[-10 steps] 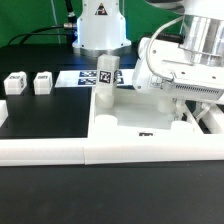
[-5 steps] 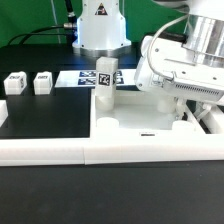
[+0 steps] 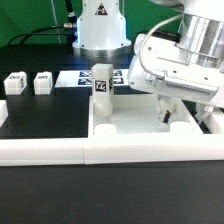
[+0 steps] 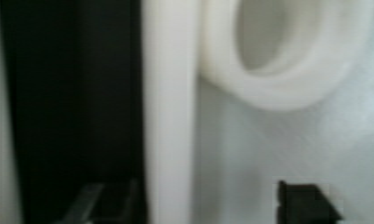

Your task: Assemble square table

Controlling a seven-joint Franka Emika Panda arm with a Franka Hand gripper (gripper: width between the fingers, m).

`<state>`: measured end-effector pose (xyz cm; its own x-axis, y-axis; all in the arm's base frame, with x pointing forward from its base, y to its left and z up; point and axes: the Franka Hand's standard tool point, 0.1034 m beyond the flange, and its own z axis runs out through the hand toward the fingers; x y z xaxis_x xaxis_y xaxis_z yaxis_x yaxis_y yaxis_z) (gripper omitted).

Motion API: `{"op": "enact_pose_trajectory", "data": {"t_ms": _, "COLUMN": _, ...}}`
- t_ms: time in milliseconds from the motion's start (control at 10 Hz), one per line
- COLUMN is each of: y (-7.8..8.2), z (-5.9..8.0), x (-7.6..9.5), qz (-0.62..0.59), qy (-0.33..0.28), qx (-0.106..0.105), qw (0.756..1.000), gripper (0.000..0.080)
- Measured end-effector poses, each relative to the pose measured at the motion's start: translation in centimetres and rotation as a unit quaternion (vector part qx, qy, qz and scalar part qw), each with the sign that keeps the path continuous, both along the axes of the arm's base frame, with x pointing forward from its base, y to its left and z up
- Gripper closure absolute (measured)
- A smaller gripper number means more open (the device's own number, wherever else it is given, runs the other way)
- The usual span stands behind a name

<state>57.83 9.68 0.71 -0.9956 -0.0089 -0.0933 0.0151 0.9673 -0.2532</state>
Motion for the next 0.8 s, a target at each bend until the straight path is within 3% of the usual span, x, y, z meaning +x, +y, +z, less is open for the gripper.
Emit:
{"op": "enact_pose_trajectory", "data": {"t_ms": 100, "y": -0.66, "z": 0.19, "x": 0.11, "qz": -0.005, "qy": 0.000, "qx": -0.005, "qw": 1.000, "gripper": 0.0262}}
{"op": "enact_pose_trajectory", "data": {"t_ms": 200, "y": -0.99, "z": 0.29, "x": 0.23, "qz": -0.007, "qy": -0.001, "qx": -0.007, "qw": 1.000, "gripper": 0.0185}}
{"op": "enact_pose_trajectory", "data": {"t_ms": 800, "y": -1.19, "z": 0.35, "x": 0.34, "qz": -0.009, "qy": -0.002, "qx": -0.006, "qw": 1.000, "gripper": 0.0150}}
